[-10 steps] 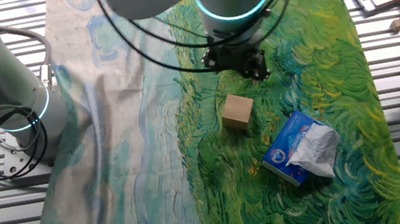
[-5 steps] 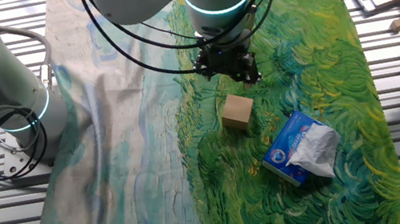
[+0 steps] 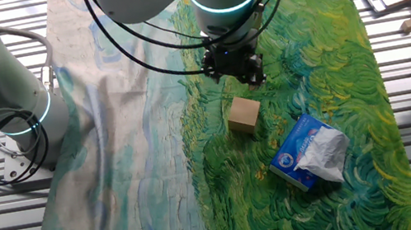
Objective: Stack the blocks in a vertical line of five
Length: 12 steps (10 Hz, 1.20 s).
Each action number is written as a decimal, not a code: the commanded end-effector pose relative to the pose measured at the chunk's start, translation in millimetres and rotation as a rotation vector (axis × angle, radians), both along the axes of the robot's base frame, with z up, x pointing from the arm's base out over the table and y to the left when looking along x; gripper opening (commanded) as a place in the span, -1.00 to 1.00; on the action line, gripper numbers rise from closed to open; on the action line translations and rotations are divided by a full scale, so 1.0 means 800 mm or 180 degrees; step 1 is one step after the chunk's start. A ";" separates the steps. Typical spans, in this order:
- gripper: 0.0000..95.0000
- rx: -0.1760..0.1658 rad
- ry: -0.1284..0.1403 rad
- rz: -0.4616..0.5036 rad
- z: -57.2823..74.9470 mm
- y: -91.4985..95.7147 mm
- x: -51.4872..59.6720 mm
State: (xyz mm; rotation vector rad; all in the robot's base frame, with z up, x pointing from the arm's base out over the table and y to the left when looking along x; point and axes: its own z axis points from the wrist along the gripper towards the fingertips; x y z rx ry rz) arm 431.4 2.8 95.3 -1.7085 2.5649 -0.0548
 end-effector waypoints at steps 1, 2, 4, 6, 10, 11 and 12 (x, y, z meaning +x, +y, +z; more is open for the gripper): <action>0.60 -0.0072 0.0029 0.0350 0.000 0.000 0.002; 0.60 -0.0127 0.0042 0.0360 0.000 0.000 0.002; 0.60 -0.0141 0.0039 0.0397 0.000 0.000 0.002; 0.60 -0.0171 0.0048 0.0433 0.000 0.000 0.002; 0.60 -0.0211 0.0037 0.0379 0.000 0.000 0.002; 0.60 -0.0203 0.0034 0.0371 -0.001 -0.004 0.002; 0.60 -0.0170 0.0025 0.0396 -0.005 -0.022 0.004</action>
